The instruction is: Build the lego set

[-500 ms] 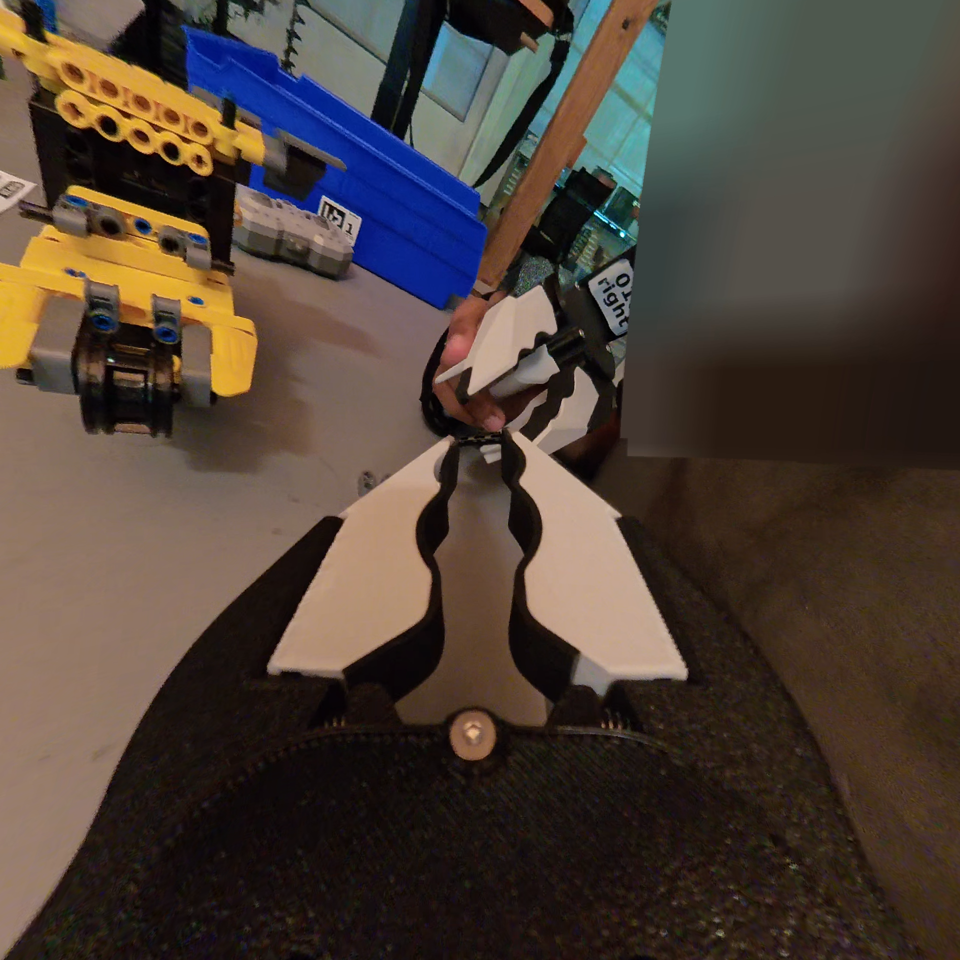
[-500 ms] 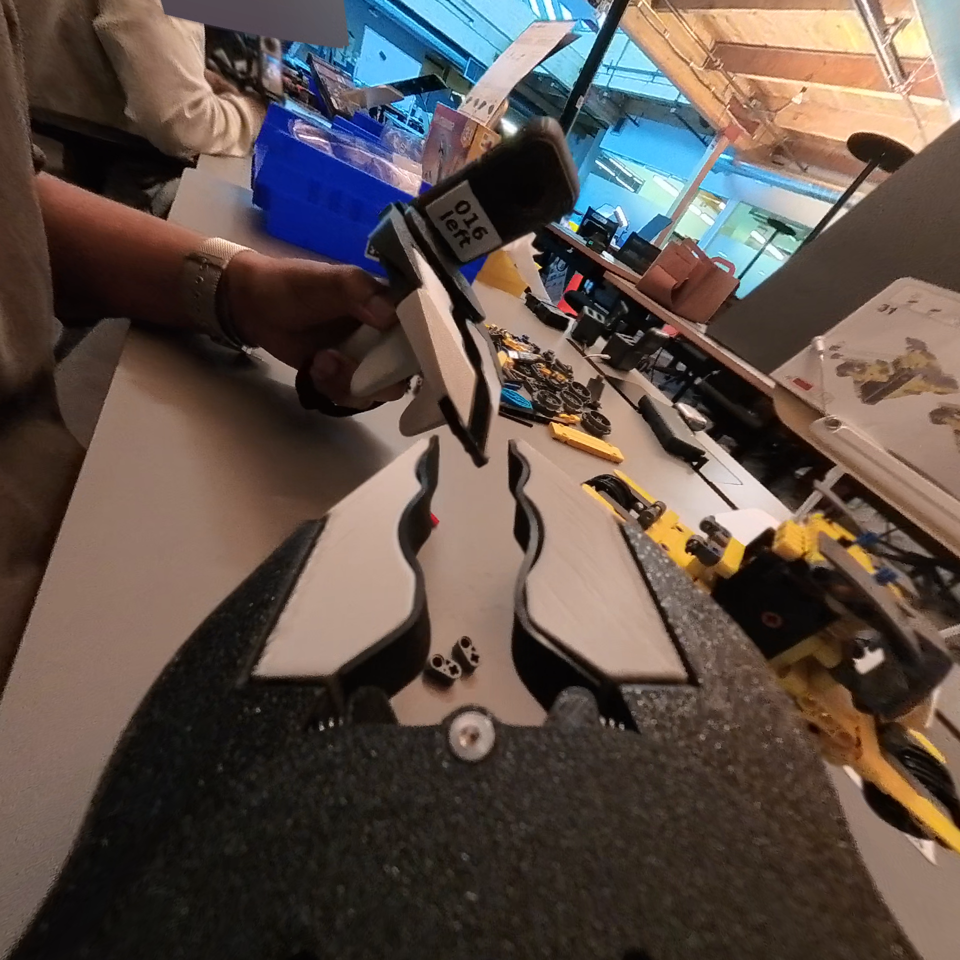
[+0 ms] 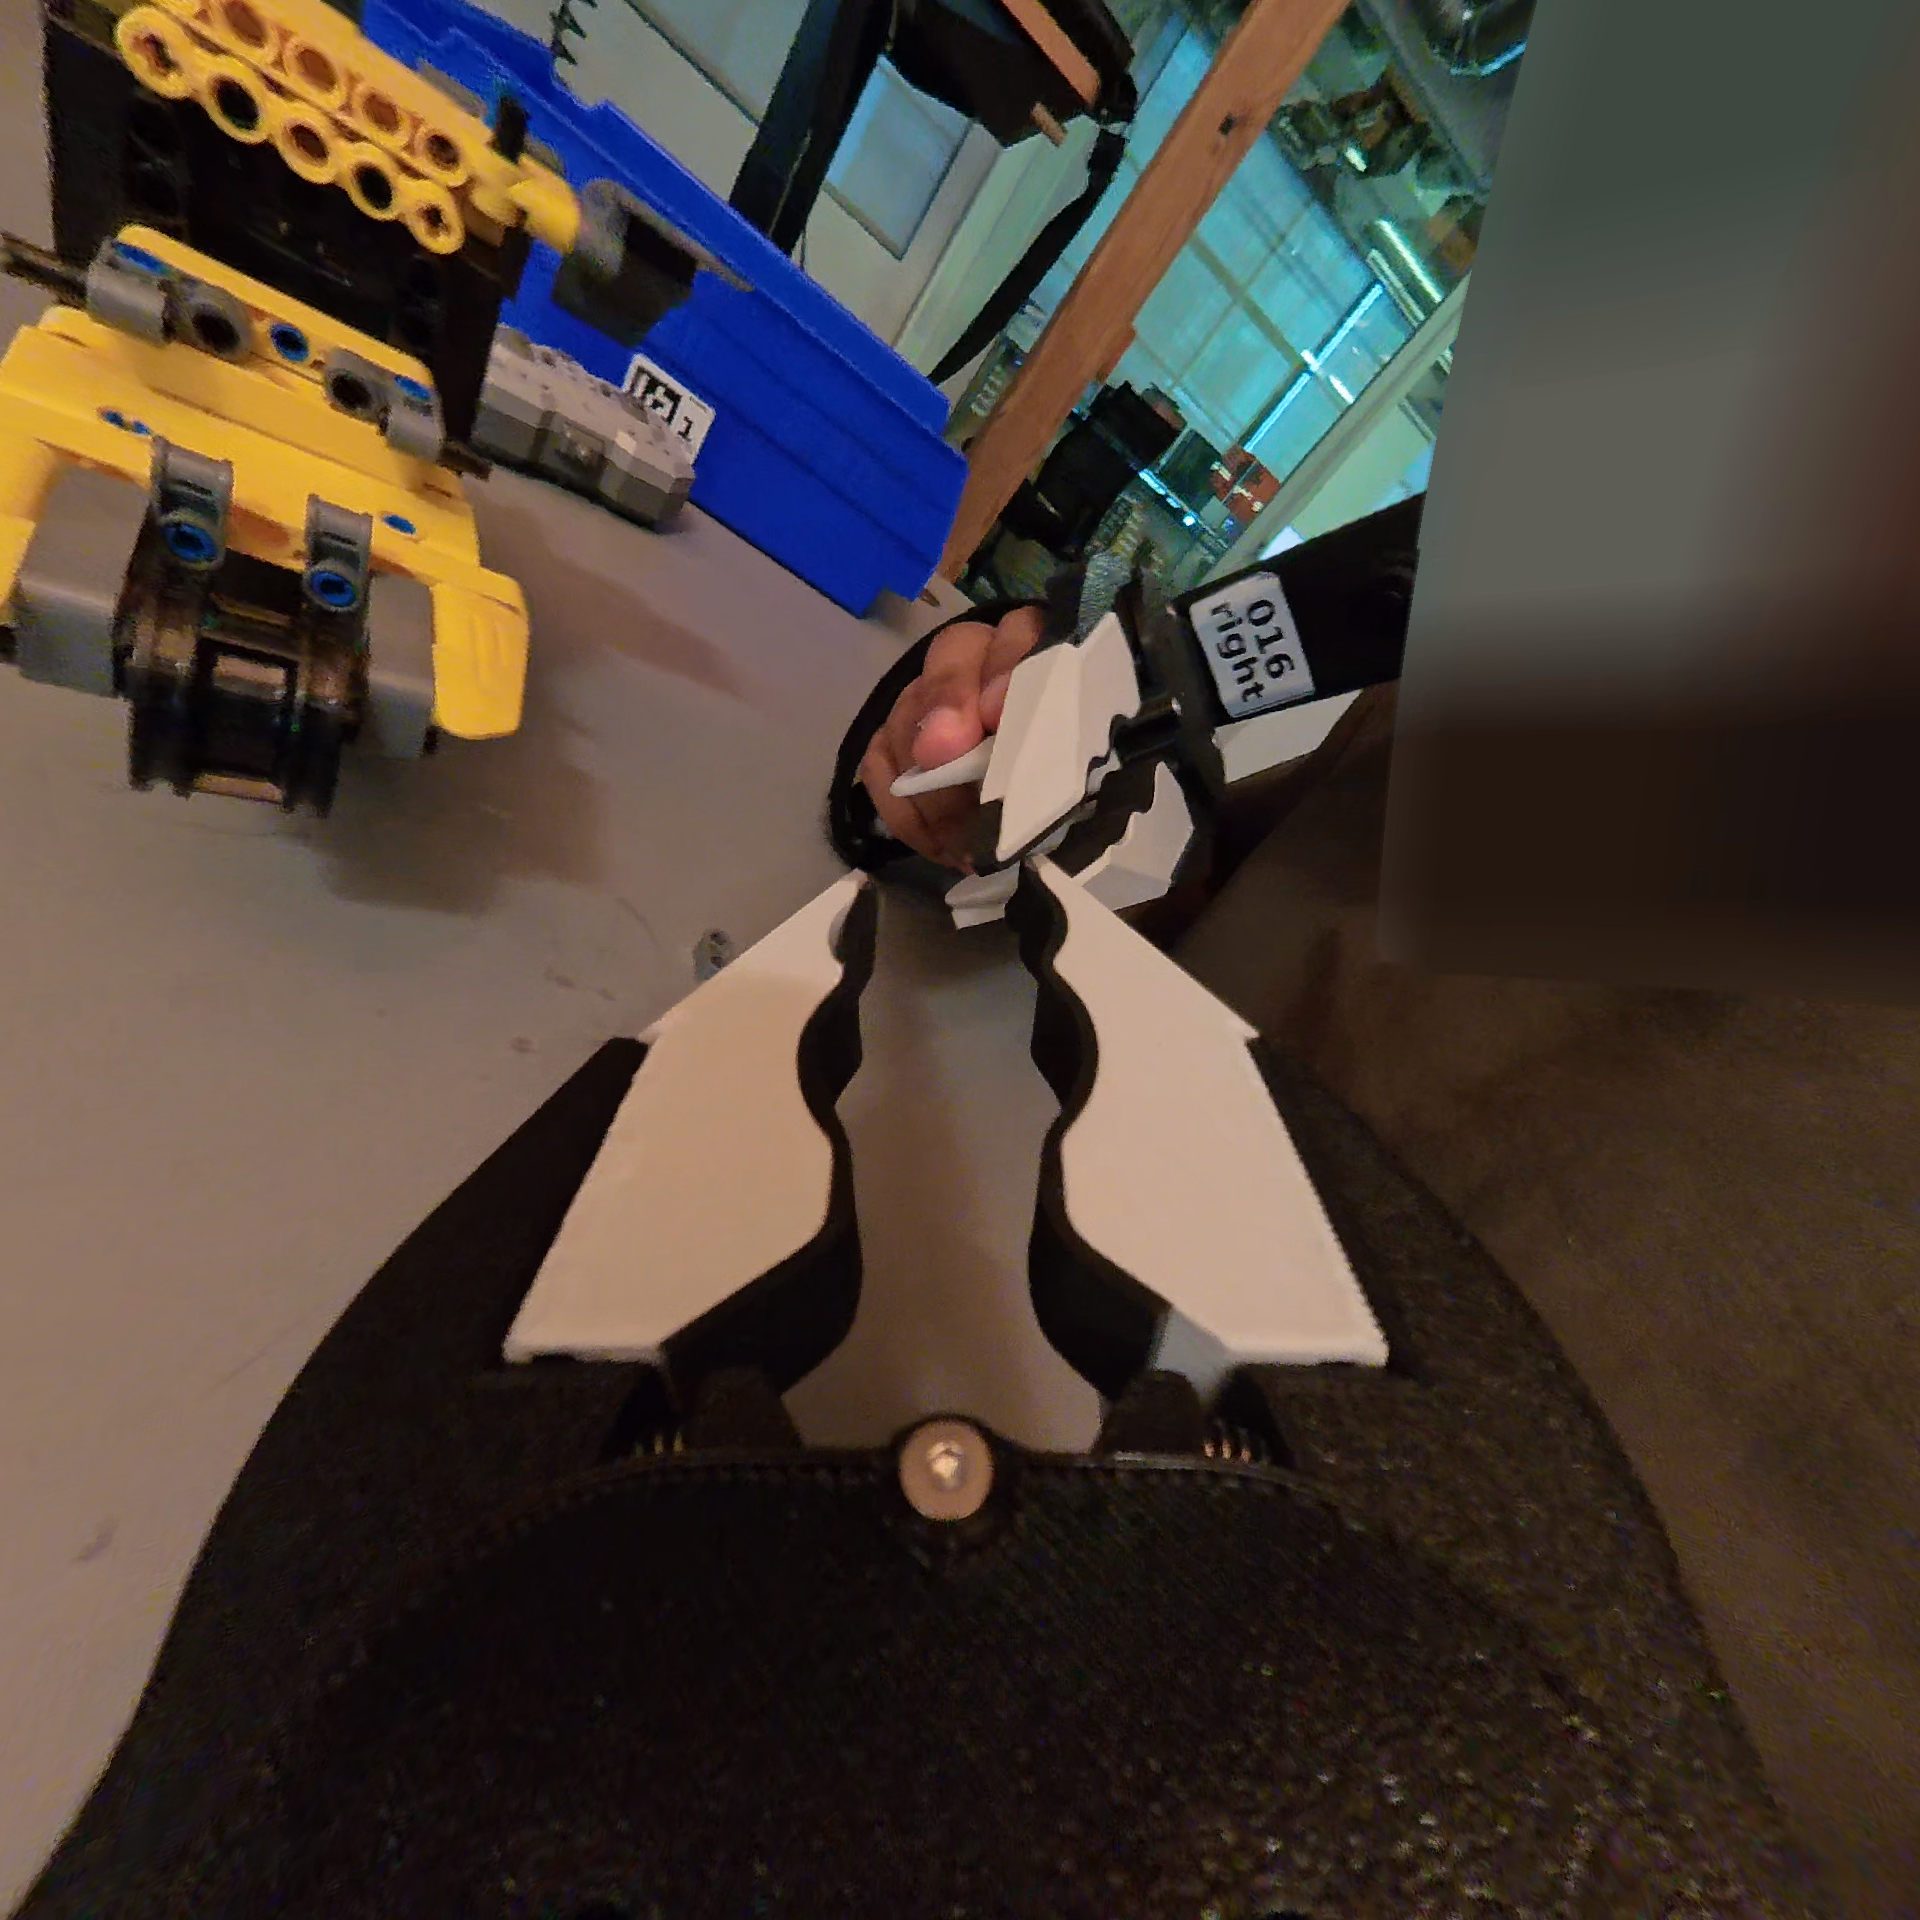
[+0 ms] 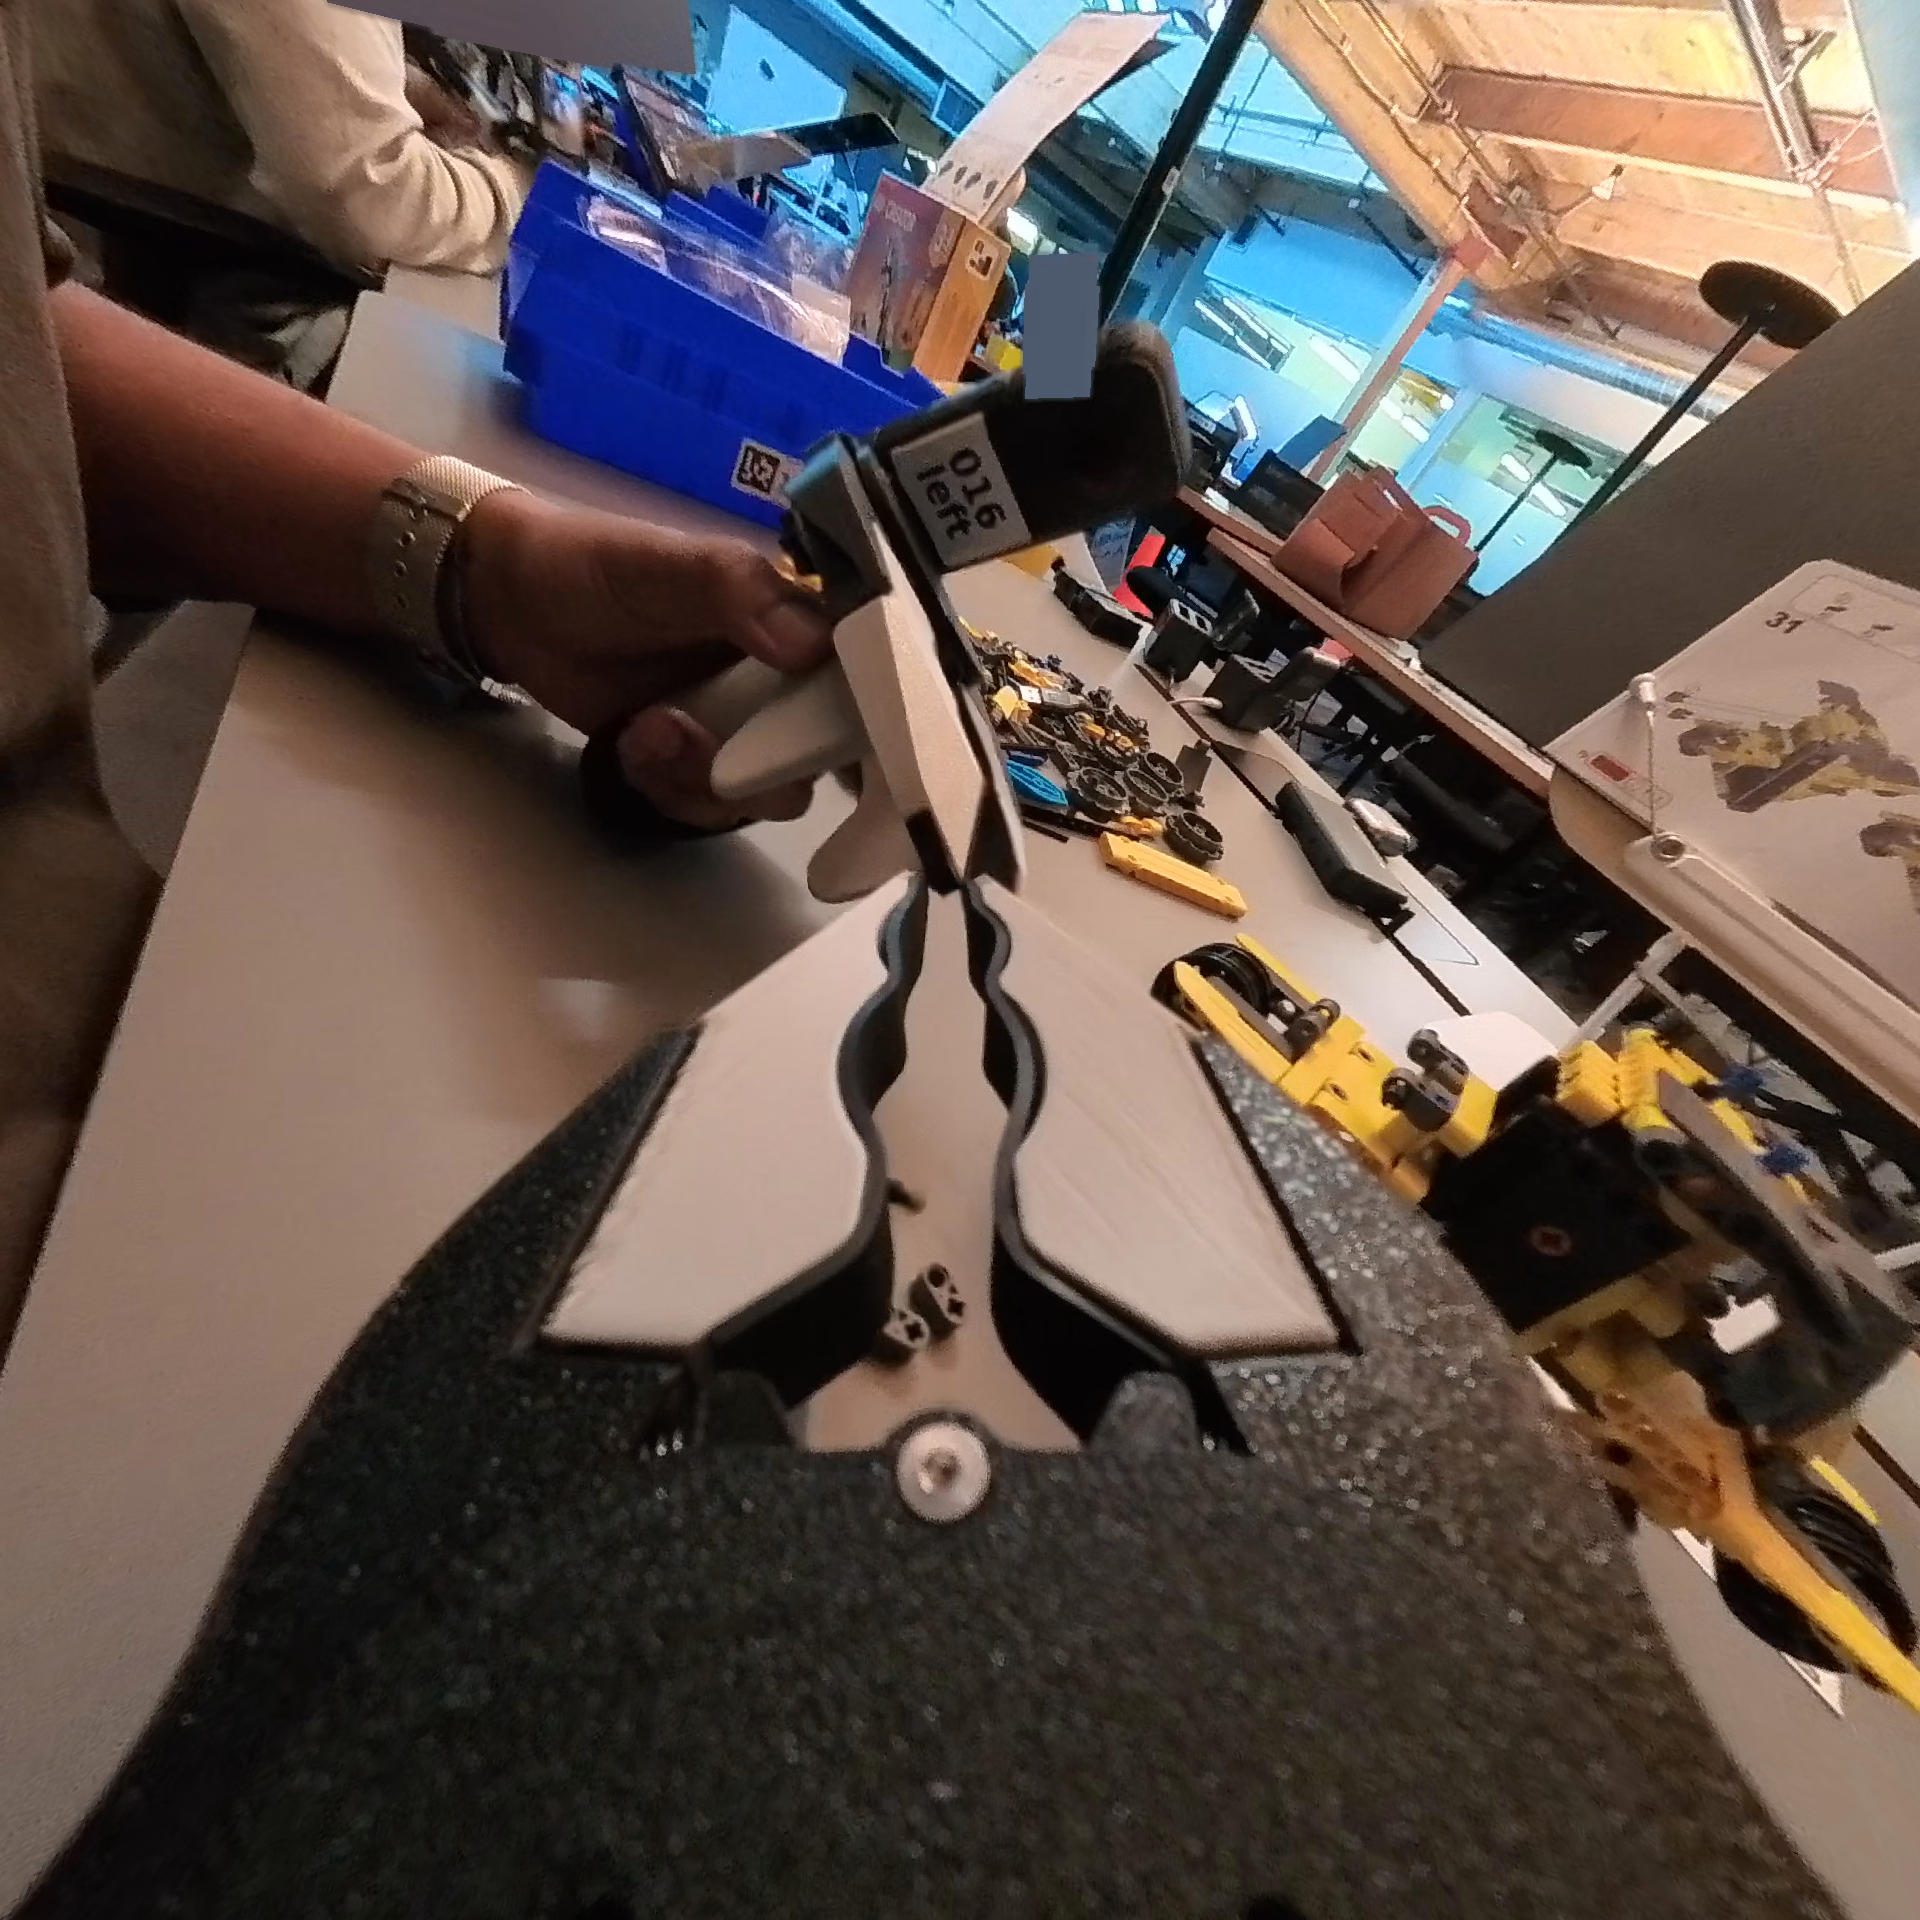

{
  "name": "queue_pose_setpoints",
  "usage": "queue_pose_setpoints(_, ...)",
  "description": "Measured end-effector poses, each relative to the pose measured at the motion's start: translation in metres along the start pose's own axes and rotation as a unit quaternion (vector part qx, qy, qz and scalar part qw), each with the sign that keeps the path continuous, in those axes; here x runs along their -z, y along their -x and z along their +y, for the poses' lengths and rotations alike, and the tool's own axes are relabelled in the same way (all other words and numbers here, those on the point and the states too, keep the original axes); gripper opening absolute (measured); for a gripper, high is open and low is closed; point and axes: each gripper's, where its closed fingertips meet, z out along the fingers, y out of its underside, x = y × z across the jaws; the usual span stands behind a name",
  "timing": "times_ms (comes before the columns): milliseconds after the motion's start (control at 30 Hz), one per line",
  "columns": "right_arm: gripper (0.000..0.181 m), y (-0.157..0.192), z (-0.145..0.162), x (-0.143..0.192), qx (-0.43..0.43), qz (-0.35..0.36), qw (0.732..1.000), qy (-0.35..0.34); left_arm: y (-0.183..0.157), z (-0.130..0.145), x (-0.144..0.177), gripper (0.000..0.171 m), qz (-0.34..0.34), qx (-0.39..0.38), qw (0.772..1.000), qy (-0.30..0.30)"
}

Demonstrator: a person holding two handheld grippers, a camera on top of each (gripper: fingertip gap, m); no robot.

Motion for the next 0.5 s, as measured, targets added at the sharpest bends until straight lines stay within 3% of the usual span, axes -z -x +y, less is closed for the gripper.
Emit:
queue_pose_setpoints(133,0.004,-0.020,0.006,0.010,-0.002,0.043,0.999,0.005,0.004,-0.012,0.011,0.034,-0.013,-0.004,0.999,-0.033)
queue_pose_setpoints(200,0.017,-0.036,0.006,0.019,-0.046,0.064,0.997,-0.007,0.005,-0.019,0.019,0.034,-0.014,0.004,0.998,-0.059)
queue_pose_setpoints(300,0.021,-0.063,0.006,0.032,-0.126,0.105,0.986,-0.031,0.009,-0.023,0.025,0.032,-0.030,0.000,0.997,-0.071)
queue_pose_setpoints(400,0.024,-0.086,0.012,0.042,-0.199,0.135,0.970,-0.045,0.015,-0.013,0.018,0.029,-0.071,-0.034,0.996,-0.032)
queue_pose_setpoints(500,0.027,-0.092,0.016,0.046,-0.237,0.135,0.961,-0.052,0.032,0.006,0.008,0.025,-0.159,-0.087,0.983,0.042)
